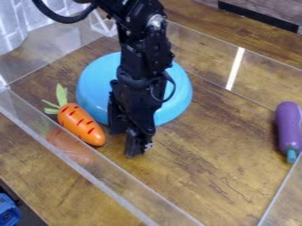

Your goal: Move the carrot to the left side

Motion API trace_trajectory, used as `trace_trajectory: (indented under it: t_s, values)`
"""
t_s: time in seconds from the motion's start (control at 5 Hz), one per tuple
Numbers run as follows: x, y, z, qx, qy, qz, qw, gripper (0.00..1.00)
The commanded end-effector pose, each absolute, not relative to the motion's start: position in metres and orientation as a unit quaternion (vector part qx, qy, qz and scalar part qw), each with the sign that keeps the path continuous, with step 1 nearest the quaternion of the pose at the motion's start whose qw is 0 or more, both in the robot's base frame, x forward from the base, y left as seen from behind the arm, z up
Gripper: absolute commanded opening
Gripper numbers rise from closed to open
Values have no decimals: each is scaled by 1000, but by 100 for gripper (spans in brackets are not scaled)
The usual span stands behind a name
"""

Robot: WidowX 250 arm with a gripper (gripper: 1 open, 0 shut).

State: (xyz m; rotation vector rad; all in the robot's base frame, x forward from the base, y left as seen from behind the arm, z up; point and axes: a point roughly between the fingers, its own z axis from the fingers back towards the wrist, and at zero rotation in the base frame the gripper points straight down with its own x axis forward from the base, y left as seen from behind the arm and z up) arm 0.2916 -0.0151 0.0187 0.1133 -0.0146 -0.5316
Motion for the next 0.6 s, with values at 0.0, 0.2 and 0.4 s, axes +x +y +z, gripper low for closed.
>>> trace_trajectory:
  t_s: [0.0, 0.2, 0.4]
  values:
    - [304, 0, 26, 60, -32, -265, 962, 0]
    - [308, 5, 26, 60, -34, -273, 960, 0]
    - [308, 7, 31, 58, -38, -293, 954, 0]
